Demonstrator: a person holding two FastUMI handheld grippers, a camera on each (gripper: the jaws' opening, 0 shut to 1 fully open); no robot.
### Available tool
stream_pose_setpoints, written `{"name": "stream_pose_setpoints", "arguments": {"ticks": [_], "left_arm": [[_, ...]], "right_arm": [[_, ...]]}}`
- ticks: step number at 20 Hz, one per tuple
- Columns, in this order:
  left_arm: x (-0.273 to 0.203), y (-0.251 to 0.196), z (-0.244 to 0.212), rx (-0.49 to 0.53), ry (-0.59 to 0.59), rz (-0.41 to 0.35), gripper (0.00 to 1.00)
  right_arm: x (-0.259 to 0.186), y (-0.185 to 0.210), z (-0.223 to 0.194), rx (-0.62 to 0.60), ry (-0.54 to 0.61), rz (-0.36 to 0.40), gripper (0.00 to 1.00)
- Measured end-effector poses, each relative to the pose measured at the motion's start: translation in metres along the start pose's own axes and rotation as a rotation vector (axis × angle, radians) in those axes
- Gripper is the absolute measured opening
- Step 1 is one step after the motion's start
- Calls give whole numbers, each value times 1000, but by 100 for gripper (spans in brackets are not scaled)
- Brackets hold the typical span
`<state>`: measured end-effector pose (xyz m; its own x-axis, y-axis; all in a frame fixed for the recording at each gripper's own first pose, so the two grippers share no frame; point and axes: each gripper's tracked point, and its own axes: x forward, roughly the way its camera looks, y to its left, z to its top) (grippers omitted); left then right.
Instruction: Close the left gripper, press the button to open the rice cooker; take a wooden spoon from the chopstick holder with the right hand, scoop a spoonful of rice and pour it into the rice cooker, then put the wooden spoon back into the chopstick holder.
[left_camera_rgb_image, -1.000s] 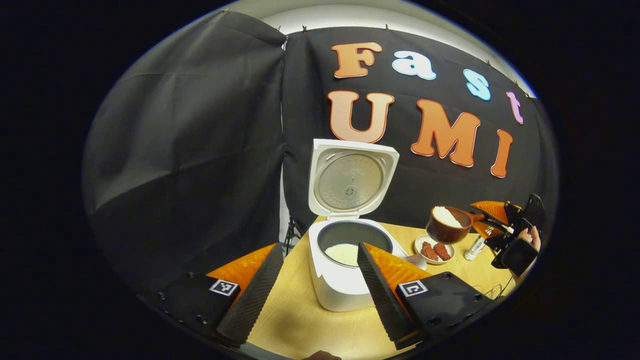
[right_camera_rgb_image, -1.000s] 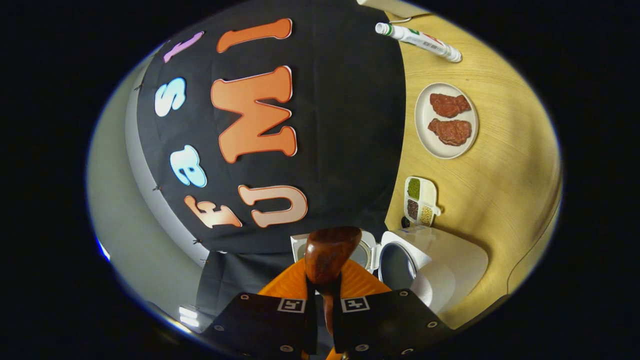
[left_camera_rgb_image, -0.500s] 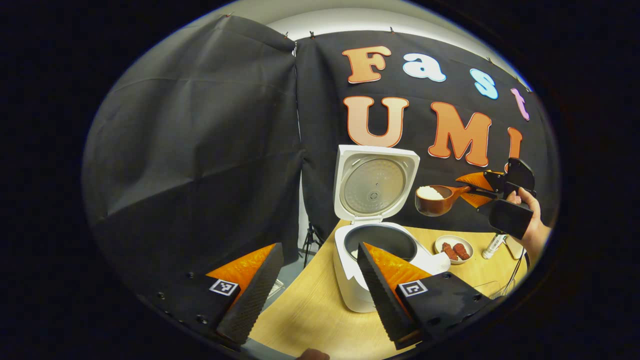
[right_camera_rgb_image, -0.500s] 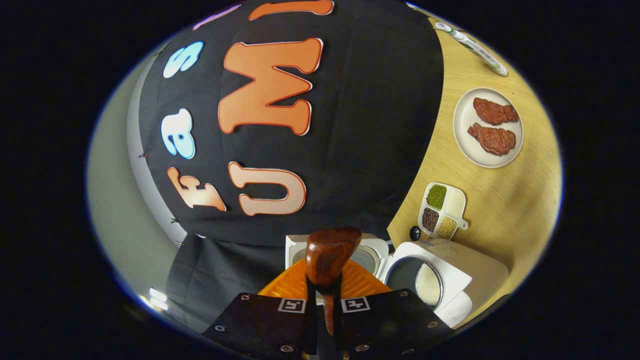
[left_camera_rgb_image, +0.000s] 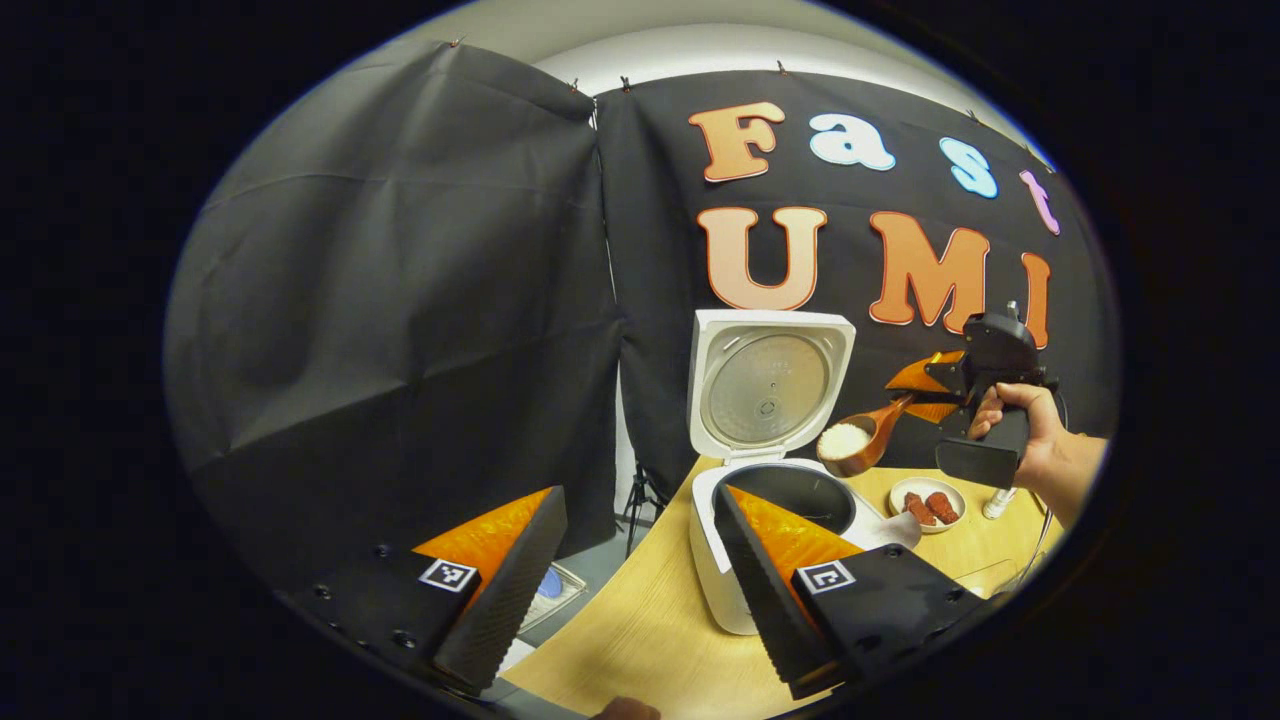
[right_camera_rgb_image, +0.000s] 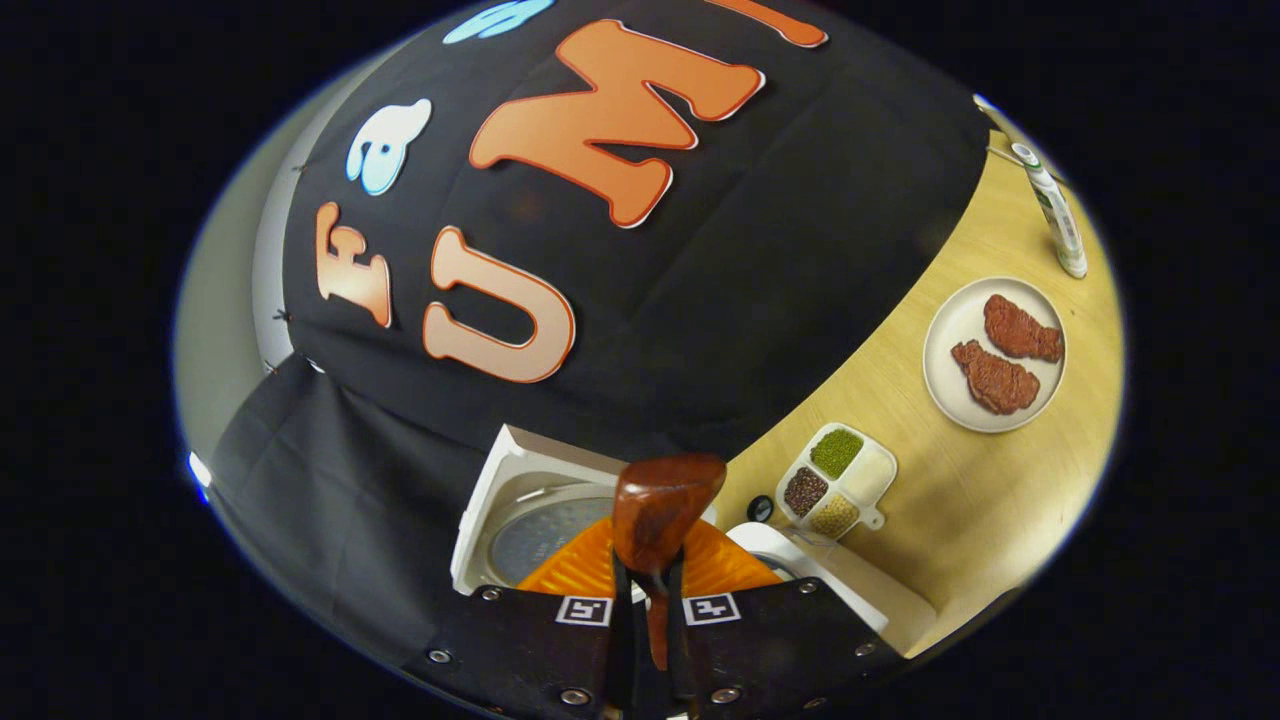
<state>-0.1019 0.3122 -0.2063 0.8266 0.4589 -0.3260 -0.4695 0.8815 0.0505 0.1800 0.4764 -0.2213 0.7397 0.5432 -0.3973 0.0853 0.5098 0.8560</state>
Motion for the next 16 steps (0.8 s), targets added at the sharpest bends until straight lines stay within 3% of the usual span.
{"name": "stream_pose_setpoints", "arguments": {"ticks": [6, 16], "left_arm": [[-4, 18, -3, -5, 3, 38, 100], [-9, 26, -1, -6, 5, 55, 100]], "right_arm": [[8, 25, -6, -281, -39, 4, 11], [-1, 48, 16, -513, -139, 43, 12]]}}
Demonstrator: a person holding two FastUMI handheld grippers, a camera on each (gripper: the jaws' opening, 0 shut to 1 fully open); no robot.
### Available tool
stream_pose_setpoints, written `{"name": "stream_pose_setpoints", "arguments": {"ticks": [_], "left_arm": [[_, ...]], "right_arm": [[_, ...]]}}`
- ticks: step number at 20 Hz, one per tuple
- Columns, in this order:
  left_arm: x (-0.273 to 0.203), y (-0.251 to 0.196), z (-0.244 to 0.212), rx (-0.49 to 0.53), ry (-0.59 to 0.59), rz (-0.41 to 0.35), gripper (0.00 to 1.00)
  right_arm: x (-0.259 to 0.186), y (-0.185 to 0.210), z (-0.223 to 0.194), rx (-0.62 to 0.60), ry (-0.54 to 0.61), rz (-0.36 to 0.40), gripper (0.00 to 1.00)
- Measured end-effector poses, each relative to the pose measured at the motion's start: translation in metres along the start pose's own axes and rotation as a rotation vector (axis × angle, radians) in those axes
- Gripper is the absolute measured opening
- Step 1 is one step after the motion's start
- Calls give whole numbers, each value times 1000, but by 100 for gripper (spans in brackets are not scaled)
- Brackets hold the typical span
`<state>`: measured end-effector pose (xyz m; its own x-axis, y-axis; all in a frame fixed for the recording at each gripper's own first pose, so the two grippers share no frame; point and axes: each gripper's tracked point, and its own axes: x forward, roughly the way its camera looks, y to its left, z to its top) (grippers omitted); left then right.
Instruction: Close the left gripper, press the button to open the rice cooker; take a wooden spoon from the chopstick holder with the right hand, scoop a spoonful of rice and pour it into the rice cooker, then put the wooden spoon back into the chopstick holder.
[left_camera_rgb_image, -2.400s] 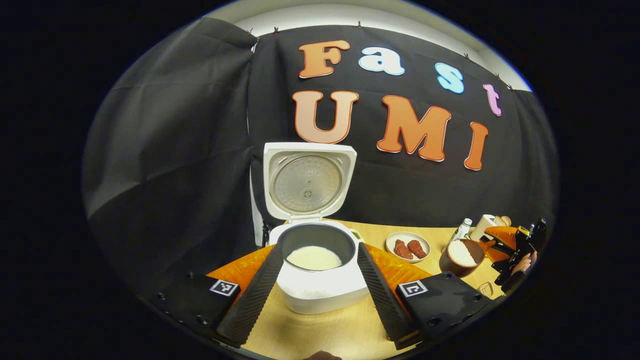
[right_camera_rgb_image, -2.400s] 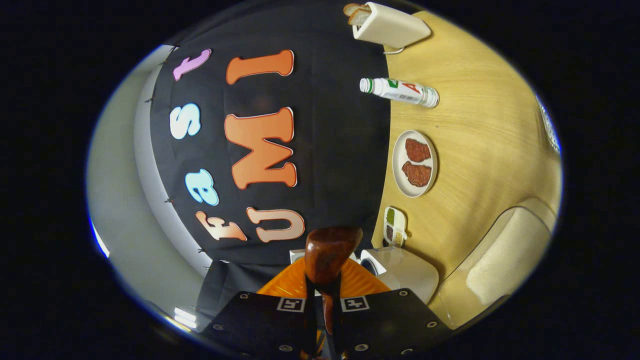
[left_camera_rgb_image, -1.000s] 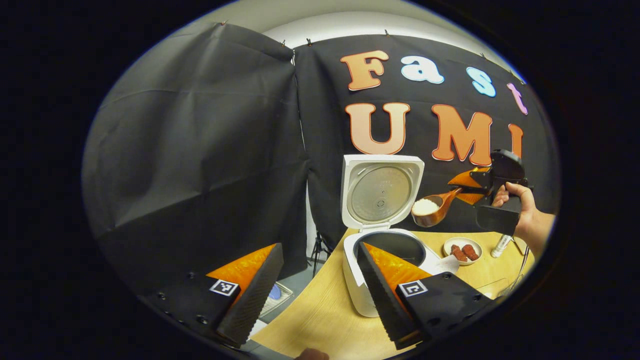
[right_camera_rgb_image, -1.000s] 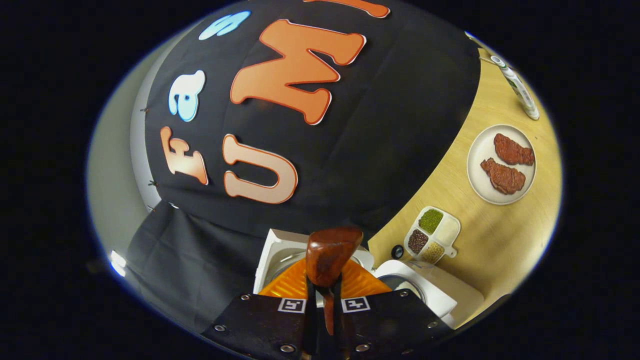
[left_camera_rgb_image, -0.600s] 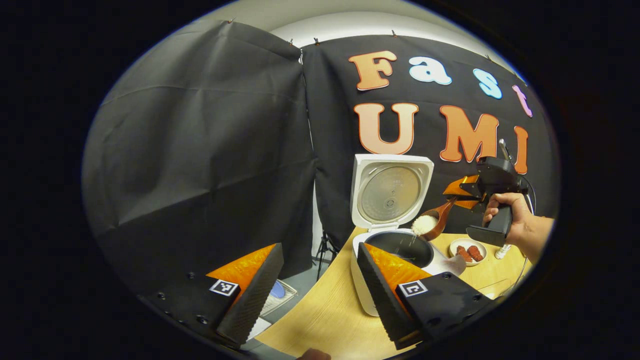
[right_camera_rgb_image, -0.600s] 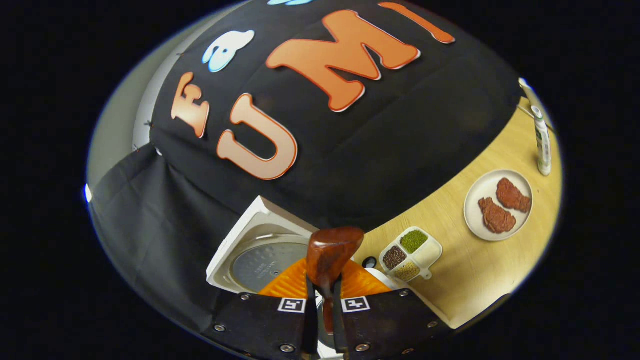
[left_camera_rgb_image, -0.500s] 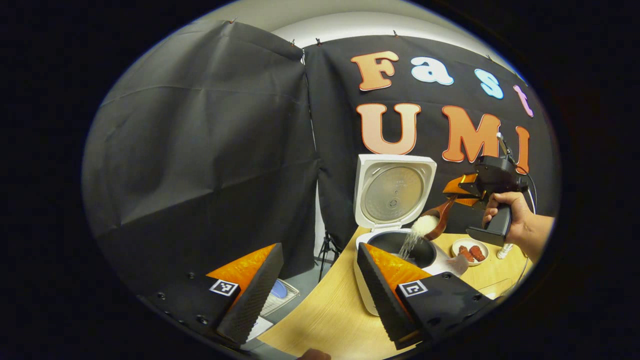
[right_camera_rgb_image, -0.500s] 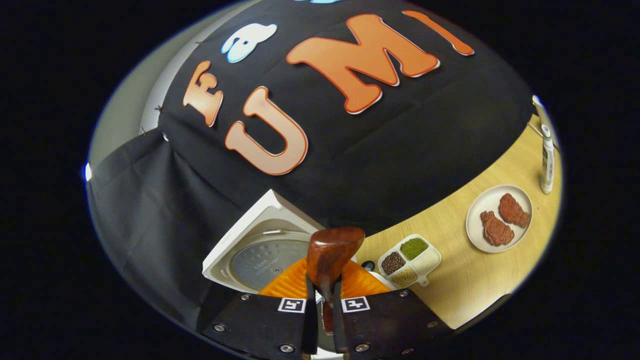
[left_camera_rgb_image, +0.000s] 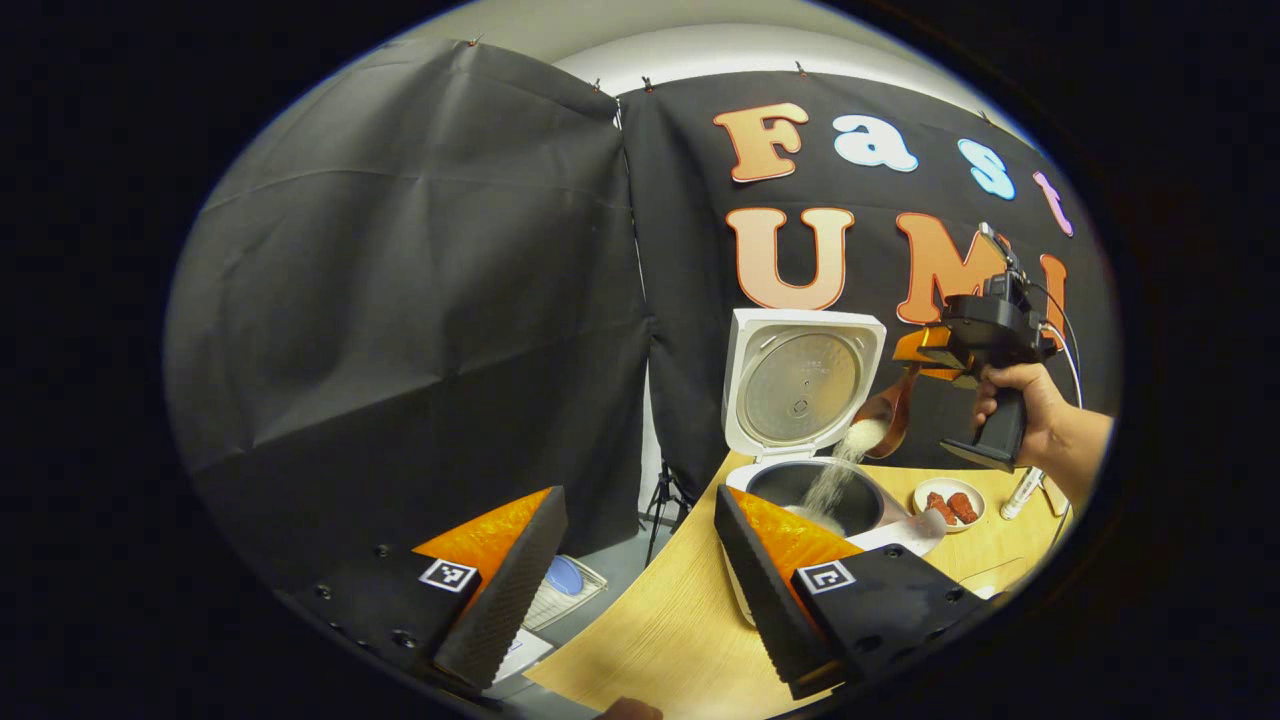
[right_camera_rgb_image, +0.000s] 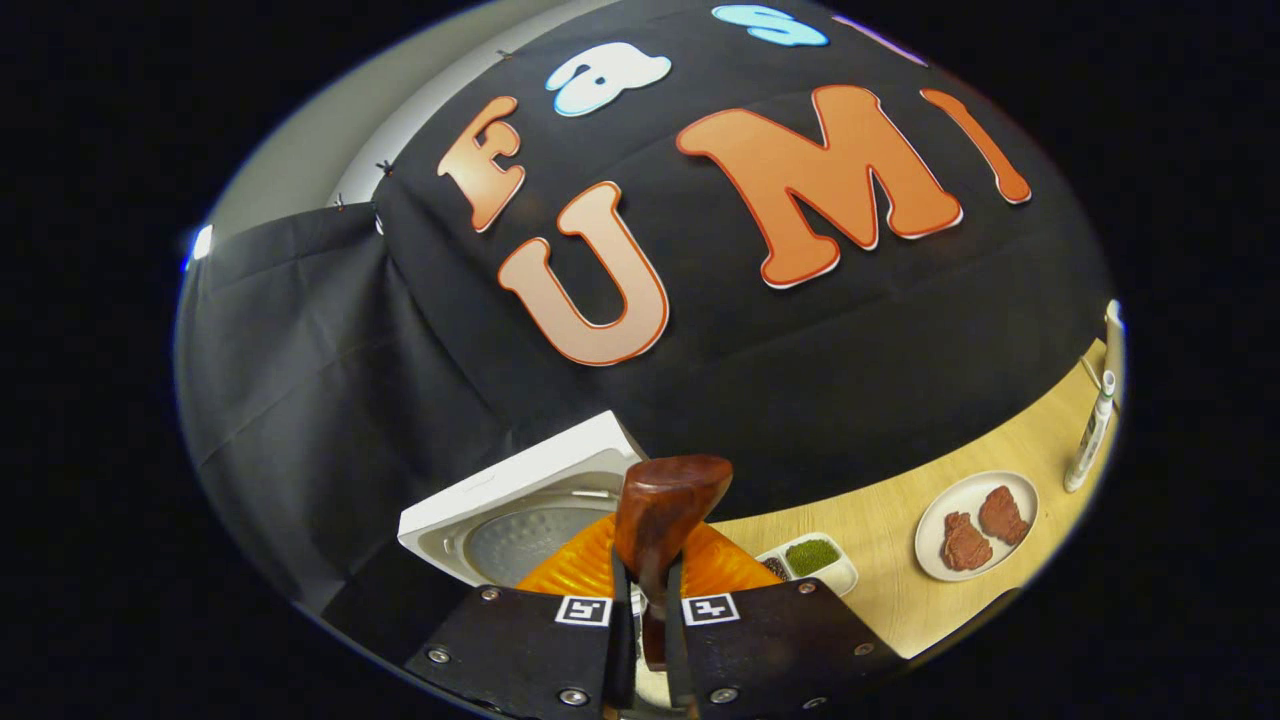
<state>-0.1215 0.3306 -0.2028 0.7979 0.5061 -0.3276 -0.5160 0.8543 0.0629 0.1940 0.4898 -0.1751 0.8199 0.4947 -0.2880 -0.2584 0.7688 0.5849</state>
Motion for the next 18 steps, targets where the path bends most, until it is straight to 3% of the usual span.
{"name": "stream_pose_setpoints", "arguments": {"ticks": [8, 18], "left_arm": [[-3, -4, 0, 2, 2, -13, 100], [-8, 1, -3, 3, 11, -5, 100]], "right_arm": [[-9, 28, 19, -238, -64, 92, 12], [-25, 64, 9, -525, -100, 209, 11]]}}
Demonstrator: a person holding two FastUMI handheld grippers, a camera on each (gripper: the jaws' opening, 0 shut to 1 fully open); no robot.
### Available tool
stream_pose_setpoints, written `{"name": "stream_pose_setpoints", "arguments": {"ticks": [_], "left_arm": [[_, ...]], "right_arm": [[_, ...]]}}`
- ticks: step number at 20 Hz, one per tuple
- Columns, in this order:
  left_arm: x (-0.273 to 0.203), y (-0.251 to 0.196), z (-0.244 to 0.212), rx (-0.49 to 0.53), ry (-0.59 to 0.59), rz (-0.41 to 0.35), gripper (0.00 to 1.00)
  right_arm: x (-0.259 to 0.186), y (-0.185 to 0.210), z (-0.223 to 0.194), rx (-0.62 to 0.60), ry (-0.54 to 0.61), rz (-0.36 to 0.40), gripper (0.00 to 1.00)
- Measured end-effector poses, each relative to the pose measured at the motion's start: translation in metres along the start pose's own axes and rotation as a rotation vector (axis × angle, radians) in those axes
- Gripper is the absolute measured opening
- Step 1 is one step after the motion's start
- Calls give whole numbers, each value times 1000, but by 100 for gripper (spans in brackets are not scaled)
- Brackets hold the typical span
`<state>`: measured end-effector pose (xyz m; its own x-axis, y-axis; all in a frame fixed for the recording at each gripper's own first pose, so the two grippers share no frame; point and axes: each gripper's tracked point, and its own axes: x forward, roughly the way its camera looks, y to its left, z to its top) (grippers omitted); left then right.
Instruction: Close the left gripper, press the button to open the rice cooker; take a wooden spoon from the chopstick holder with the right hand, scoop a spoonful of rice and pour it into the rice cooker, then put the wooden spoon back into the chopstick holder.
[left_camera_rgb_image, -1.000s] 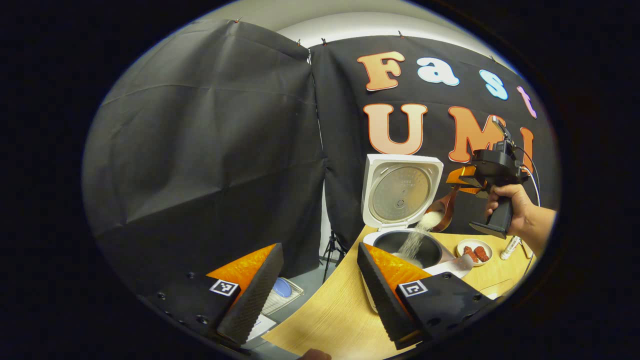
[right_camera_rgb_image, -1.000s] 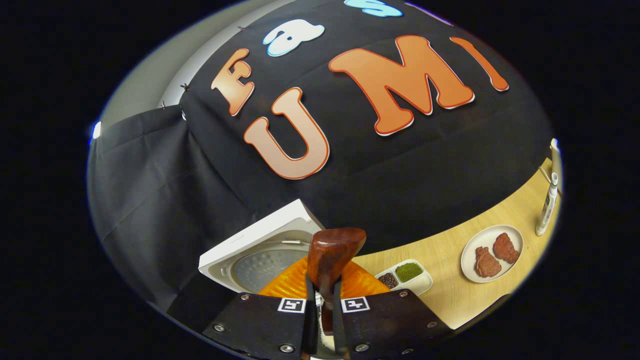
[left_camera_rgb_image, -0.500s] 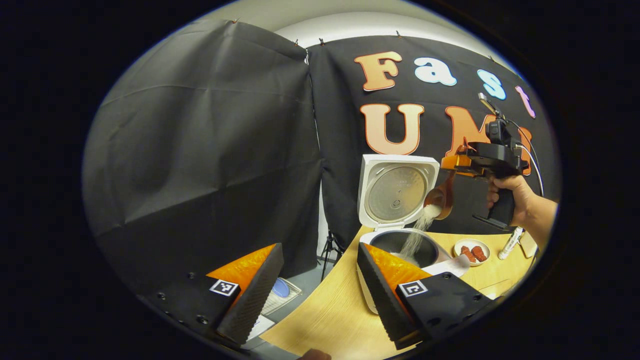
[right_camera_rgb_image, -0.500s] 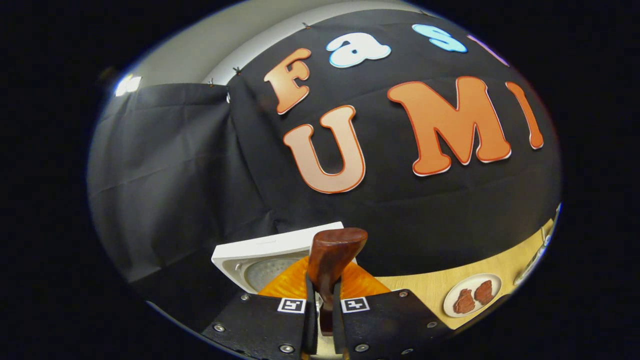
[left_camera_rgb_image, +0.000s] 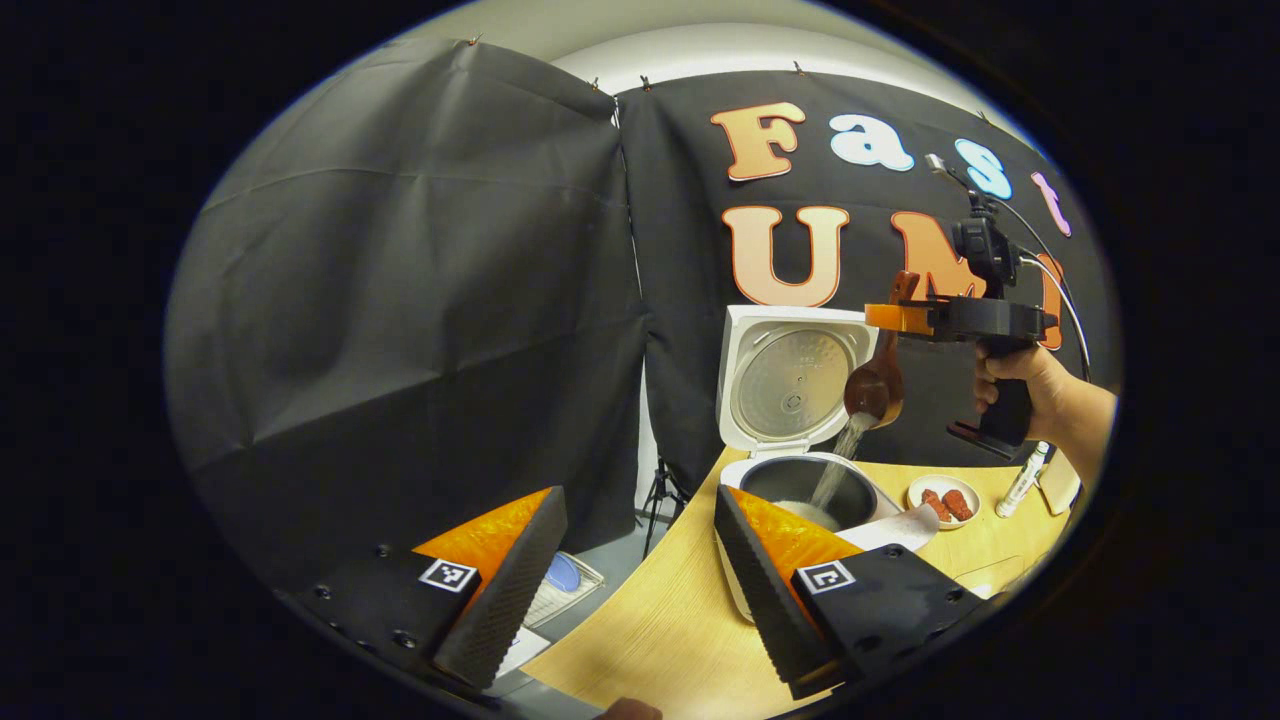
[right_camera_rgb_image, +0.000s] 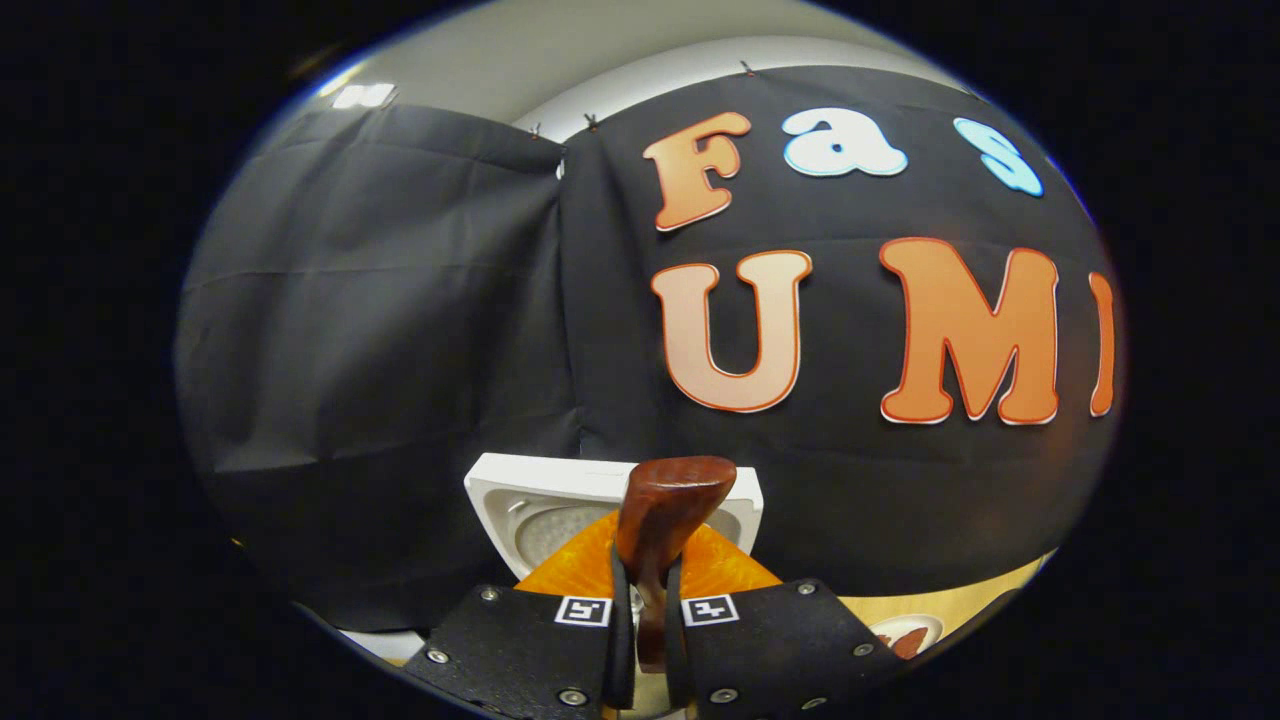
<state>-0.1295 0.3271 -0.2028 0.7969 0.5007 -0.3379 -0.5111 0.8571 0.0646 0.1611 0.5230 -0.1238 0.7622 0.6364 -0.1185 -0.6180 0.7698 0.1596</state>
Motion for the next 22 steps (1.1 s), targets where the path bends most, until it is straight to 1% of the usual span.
{"name": "stream_pose_setpoints", "arguments": {"ticks": [3, 6, 7, 9, 12, 14, 16, 20, 21, 22], "left_arm": [[-3, -1, -1, 0, 3, -2, 100], [-8, -1, -1, 9, 4, 5, 100], [-11, 0, -1, 13, 6, 11, 100], [-17, -2, 0, 16, 8, 22, 100], [-29, -6, 4, 19, 5, 50, 100], [-40, -16, 2, -1, 12, 64, 100], [-45, -30, 2, -27, 23, 64, 100], [-52, -68, 3, -14, 26, 33, 100], [-54, -78, 5, -9, 21, 22, 100], [-54, -88, 5, -4, 22, 10, 100]], "right_arm": [[-5, 15, 2, -79, -14, 45, 12], [-9, 29, 4, -166, -32, 66, 11], [-9, 32, 2, -170, -30, 72, 11], [-15, 29, 2, -122, -22, 96, 12], [-31, 9, 8, 1, -12, 100, 12], [-46, -8, 18, 82, -20, 100, 12], [-70, -31, 23, 123, -24, 92, 12], [-127, -90, 23, 191, -22, 33, 12], [-141, -107, 20, 209, -21, 15, 7], [-154, -123, 19, 228, -19, -5, 12]]}}
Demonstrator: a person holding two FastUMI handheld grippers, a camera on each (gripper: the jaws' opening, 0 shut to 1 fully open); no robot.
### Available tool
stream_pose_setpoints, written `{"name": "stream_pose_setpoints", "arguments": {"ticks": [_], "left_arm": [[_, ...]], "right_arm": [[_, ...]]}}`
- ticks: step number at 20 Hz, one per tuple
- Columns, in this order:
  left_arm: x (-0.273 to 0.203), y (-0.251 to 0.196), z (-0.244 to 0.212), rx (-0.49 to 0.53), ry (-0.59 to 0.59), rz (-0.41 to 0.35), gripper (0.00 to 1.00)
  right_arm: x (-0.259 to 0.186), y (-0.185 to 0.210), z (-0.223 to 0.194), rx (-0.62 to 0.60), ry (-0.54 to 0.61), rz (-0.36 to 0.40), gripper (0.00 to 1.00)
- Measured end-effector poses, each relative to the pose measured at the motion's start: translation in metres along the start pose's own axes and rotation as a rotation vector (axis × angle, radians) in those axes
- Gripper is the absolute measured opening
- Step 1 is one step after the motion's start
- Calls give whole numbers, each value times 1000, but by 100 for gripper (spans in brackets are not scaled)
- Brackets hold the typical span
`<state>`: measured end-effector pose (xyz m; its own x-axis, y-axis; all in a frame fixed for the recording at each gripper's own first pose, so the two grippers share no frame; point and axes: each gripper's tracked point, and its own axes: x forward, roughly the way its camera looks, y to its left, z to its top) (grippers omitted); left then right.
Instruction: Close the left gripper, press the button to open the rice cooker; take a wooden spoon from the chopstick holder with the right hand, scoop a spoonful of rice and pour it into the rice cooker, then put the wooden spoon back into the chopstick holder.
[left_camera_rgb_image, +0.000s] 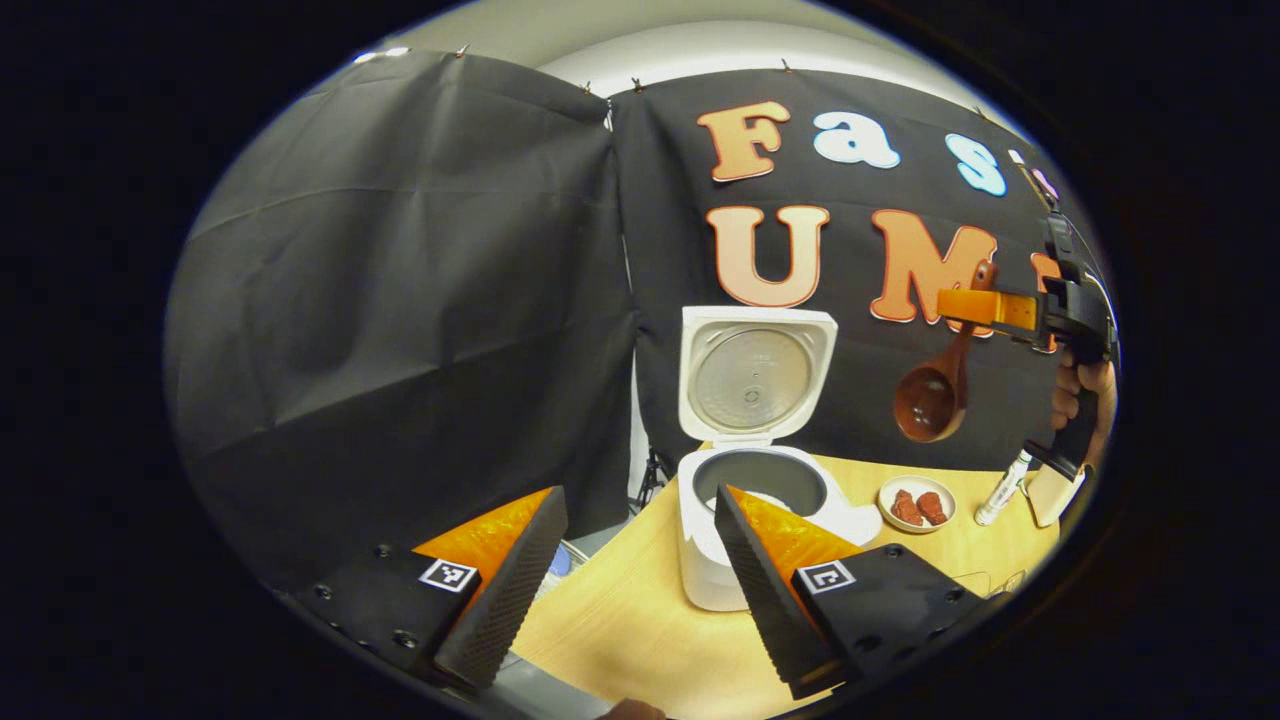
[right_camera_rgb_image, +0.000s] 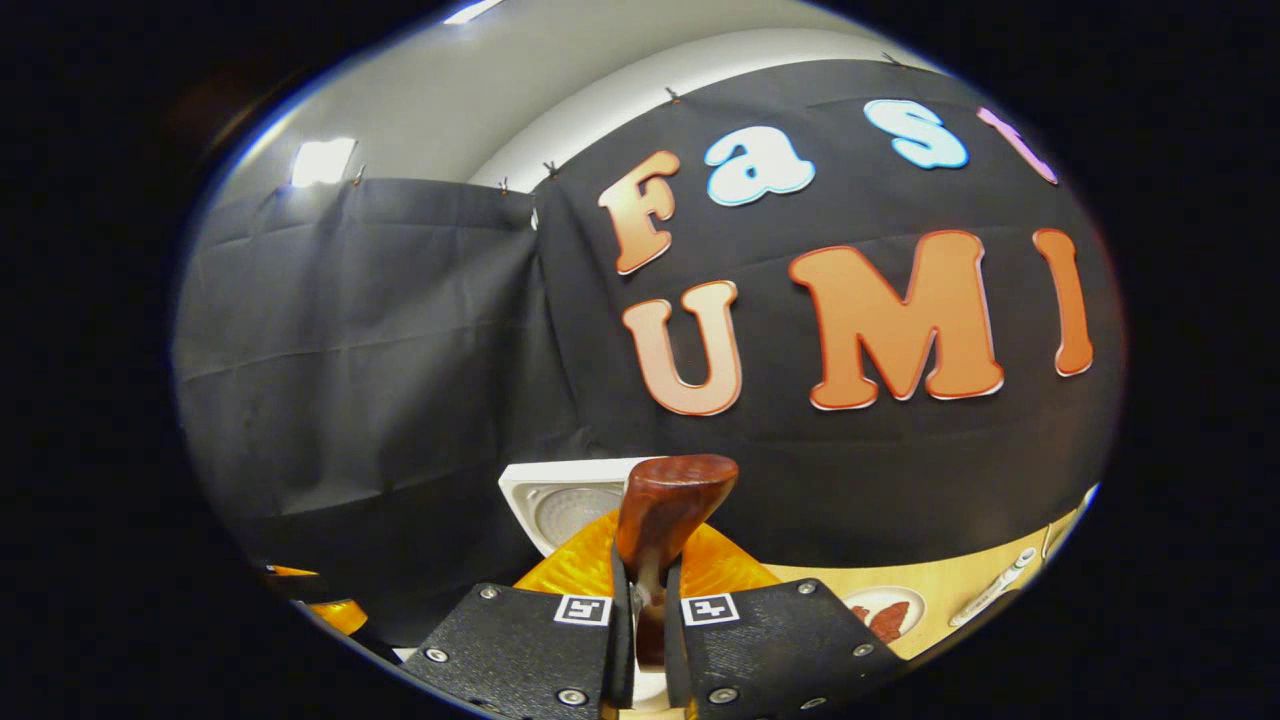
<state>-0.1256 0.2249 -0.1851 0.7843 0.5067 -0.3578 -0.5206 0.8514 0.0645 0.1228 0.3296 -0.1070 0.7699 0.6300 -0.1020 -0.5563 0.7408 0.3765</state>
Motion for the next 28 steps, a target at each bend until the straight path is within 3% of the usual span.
{"name": "stream_pose_setpoints", "arguments": {"ticks": [6, 16, 28], "left_arm": [[-1, -64, 12, 31, -23, -84, 100], [-10, -135, 23, 70, -1, -202, 100], [-6, -171, 28, 128, -8, -239, 100]], "right_arm": [[-81, -94, 0, 44, -15, -164, 12], [-208, -210, -68, 175, 45, -437, 12], [-304, -271, -144, 304, 78, -595, 12]]}}
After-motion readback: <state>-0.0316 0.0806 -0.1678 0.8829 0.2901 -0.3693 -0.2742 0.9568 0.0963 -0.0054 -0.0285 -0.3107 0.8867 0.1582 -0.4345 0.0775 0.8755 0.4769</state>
